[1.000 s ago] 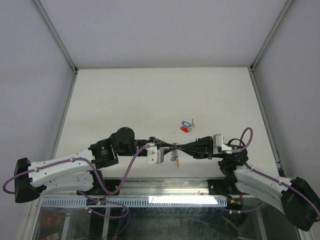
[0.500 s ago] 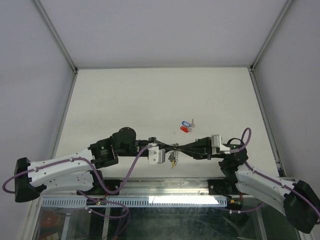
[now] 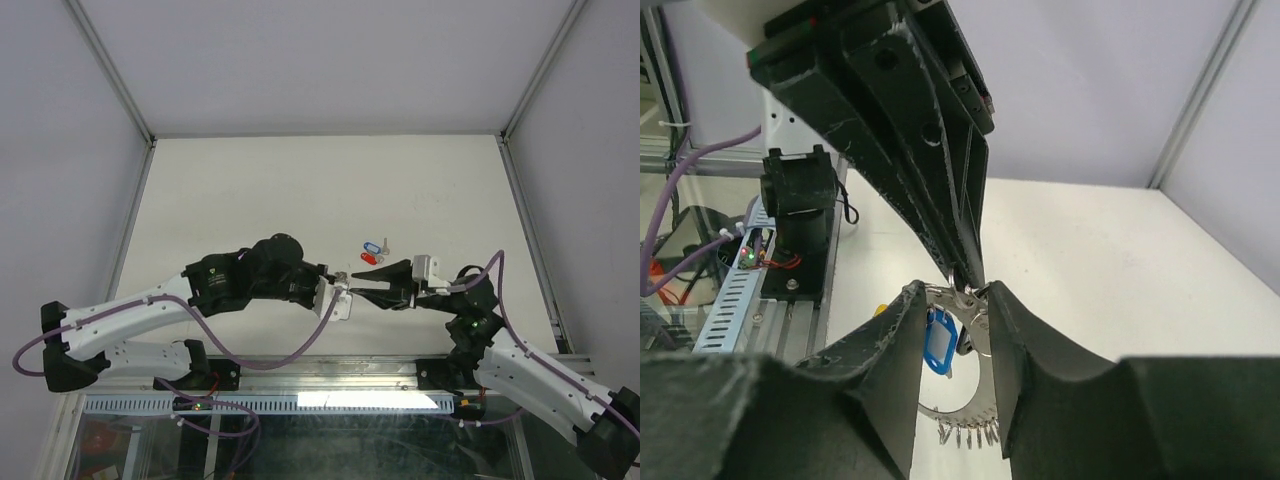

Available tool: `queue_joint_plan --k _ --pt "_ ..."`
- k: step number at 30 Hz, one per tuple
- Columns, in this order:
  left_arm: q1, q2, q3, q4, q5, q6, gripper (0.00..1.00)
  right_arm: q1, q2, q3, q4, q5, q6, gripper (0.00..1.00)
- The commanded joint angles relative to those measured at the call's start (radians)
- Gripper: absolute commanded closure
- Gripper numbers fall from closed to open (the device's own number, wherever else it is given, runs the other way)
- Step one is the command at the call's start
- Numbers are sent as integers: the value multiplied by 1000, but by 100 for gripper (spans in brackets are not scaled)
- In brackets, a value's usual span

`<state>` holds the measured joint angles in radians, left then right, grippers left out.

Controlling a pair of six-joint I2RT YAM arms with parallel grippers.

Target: Put the keys on the keyring

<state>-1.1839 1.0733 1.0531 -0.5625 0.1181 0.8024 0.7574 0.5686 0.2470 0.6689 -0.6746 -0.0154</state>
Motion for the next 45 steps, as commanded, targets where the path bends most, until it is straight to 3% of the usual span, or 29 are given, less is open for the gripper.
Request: queue_joint_plan --k 1,14,21,24,26,29,33,37,45 --pt "0 102 165 -241 -86 107 100 -1 17 92 -221 48 -52 66" --pt "-3 396 463 -617 -324 159 100 0 146 -1 -5 125 -1 64" --pt "-35 503 575 -789 -512 165 100 0 223 -70 145 208 82 64" --pt "-32 481 573 -786 -547 174 100 0 242 -88 197 233 102 64" --pt "-29 472 581 -780 -530 171 100 0 248 -103 238 236 119 64" --pt "-42 455 657 -736 -283 186 100 0 261 -122 303 223 140 64" --pt "-53 446 542 -720 -469 175 100 0 269 -124 325 207 147 64" --pt "-53 440 605 -713 -296 171 100 1 277 -132 390 174 163 64" --pt "-53 411 538 -649 -281 166 100 3 346 -87 477 115 168 63"
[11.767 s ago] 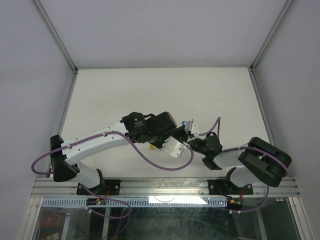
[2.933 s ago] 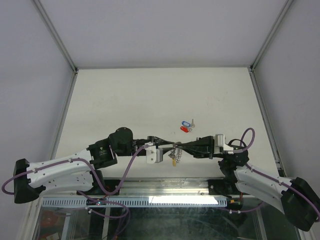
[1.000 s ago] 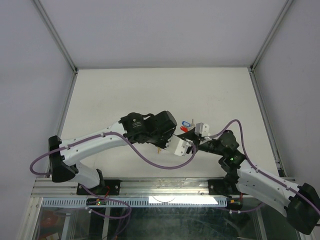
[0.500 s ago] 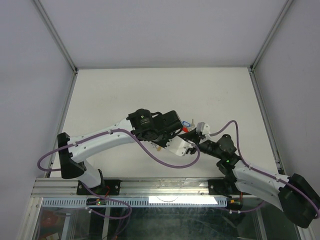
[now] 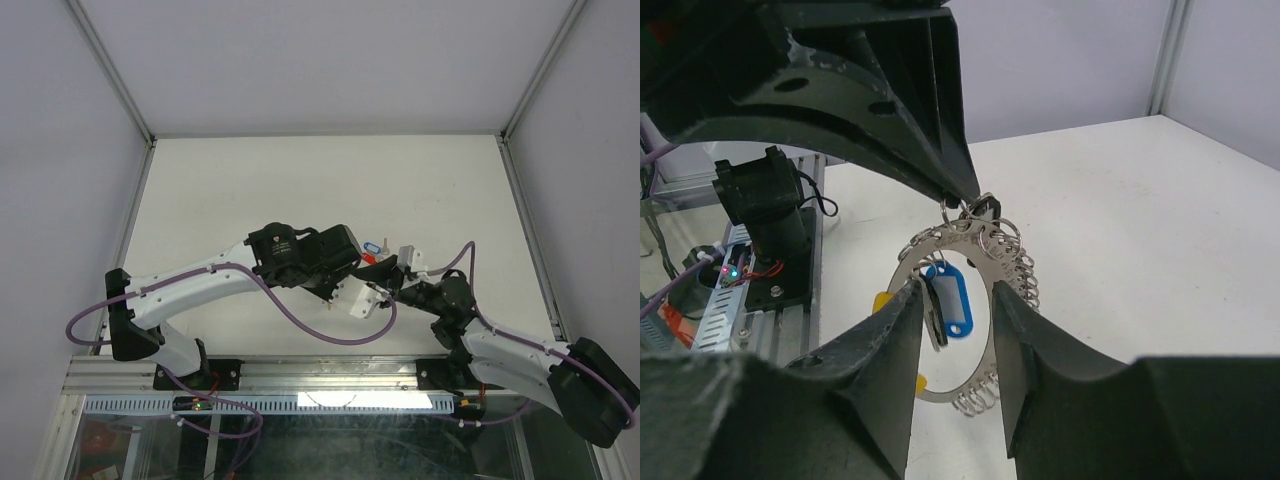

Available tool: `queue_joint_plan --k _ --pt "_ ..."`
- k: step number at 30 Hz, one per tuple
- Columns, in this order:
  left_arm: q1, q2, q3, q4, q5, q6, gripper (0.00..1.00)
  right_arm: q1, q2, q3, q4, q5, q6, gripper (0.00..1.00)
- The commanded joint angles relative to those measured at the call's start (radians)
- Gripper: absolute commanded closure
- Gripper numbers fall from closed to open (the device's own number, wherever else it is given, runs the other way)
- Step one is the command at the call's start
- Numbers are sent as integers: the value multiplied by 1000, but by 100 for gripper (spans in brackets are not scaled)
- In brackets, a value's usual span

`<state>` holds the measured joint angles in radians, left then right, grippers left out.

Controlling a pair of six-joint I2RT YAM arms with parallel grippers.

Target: Put the keys on the keyring

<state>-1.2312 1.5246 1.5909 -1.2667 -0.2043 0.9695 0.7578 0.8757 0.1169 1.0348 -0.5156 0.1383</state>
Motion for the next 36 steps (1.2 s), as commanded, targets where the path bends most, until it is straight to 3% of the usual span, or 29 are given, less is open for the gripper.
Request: queue_joint_plan --k 1,17,36 --pt "-6 -38 0 55 46 -2 100 4 52 53 115 -49 16 63" --pt "-6 -32 -5 69 65 -18 100 43 170 125 167 -31 -12 62" --pt "-5 -20 8 69 82 -12 100 57 232 159 150 -30 -48 74"
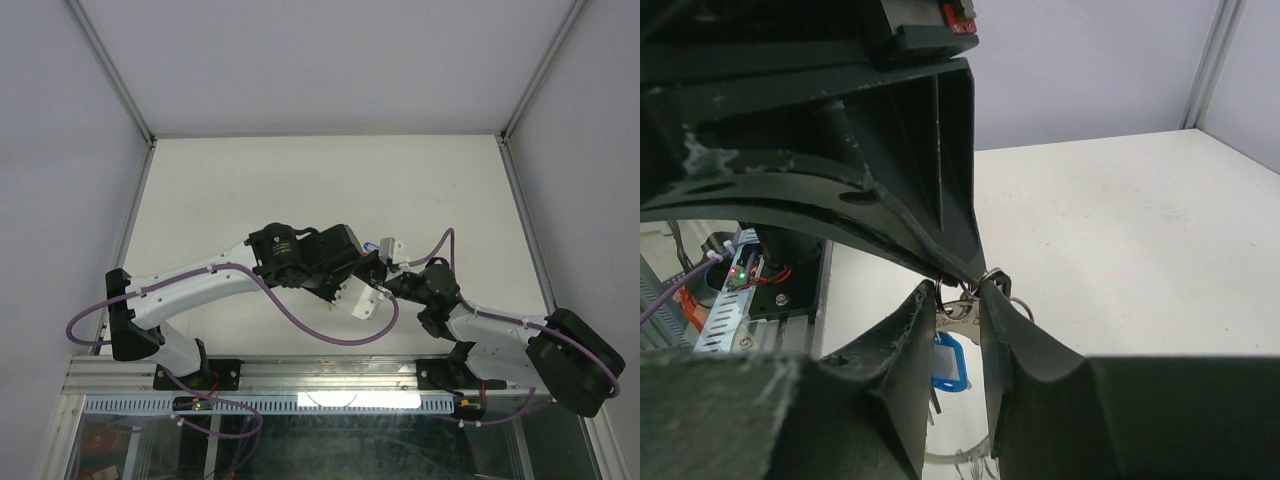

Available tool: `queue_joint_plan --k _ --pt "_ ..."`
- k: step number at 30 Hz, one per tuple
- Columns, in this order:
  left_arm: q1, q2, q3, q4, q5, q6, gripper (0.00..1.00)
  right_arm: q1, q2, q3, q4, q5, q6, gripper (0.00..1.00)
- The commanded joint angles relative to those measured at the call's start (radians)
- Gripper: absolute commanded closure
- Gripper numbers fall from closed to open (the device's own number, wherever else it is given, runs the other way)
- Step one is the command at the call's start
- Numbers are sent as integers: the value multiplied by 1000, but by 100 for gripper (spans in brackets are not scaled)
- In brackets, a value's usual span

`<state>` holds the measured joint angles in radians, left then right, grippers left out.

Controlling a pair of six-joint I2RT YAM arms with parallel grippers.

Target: Put the keys on the keyring

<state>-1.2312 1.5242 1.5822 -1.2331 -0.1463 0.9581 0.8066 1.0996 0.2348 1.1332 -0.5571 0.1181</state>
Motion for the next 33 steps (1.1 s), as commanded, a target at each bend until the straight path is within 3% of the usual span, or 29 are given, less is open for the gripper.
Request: queue_joint_plan --k 1,10,13,31,33 --pt "-5 -19 18 36 25 -1 100 9 10 43 49 10 -30 75" --pt "-5 -16 24 37 25 8 100 14 20 47 14 20 -64 84" --pt "-6 -14 22 36 26 8 100 14 12 45 15 24 -70 100" --pt "-5 -62 -26 70 -4 -20 100 14 -77 18 10 21 -76 100" --pt "-5 -107 -69 105 -9 -26 90 13 -87 6 20 25 -72 100"
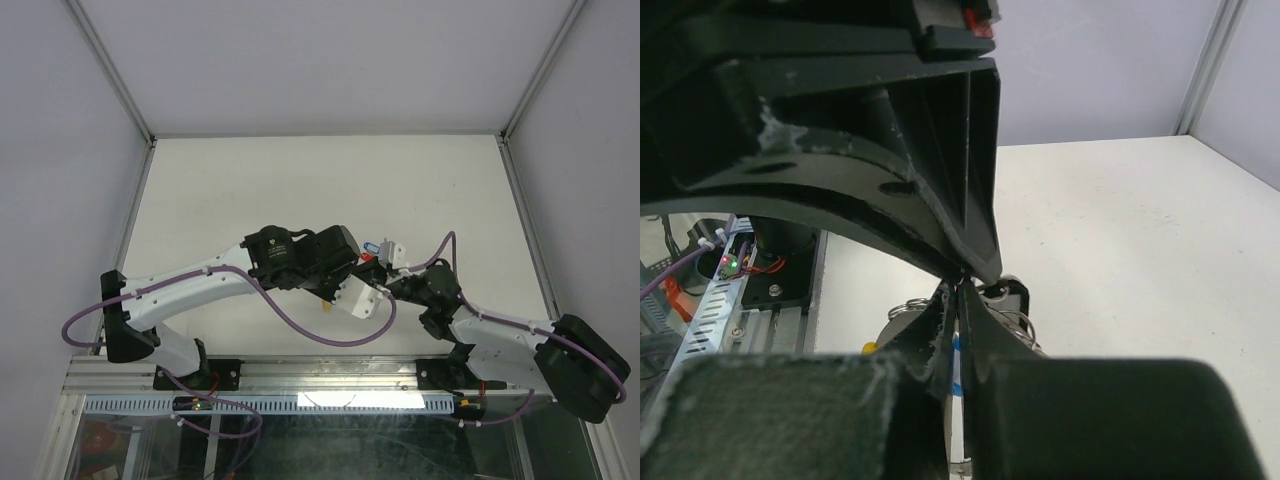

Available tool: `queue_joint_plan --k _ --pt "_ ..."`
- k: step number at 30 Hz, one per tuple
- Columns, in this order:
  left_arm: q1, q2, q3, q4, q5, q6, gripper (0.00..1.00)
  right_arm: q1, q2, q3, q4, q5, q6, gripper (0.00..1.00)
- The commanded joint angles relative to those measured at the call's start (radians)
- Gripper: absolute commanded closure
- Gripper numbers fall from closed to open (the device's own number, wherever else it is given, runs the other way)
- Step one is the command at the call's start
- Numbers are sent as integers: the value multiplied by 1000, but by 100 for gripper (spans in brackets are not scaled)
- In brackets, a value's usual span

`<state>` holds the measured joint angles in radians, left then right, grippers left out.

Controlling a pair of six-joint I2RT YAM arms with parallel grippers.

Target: Put the keys on the keyring

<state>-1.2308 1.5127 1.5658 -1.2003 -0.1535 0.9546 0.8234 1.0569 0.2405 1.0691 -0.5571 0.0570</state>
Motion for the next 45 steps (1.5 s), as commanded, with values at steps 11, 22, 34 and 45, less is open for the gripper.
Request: queue_joint_plan --k 11,22,34,45 --pt "-6 -415 -308 372 113 -118 75 -5 -117 -17 91 27 -8 100" --pt "-6 -728 -745 1044 120 -349 70 -3 -143 -62 268 46 66 100" --pt "-6 -755 -888 1327 -152 -650 42 -6 -285 -47 -35 67 -40 100" --pt "432 -682 -827 1177 3 -1049 23 -5 -452 252 -1121 327 -370 100"
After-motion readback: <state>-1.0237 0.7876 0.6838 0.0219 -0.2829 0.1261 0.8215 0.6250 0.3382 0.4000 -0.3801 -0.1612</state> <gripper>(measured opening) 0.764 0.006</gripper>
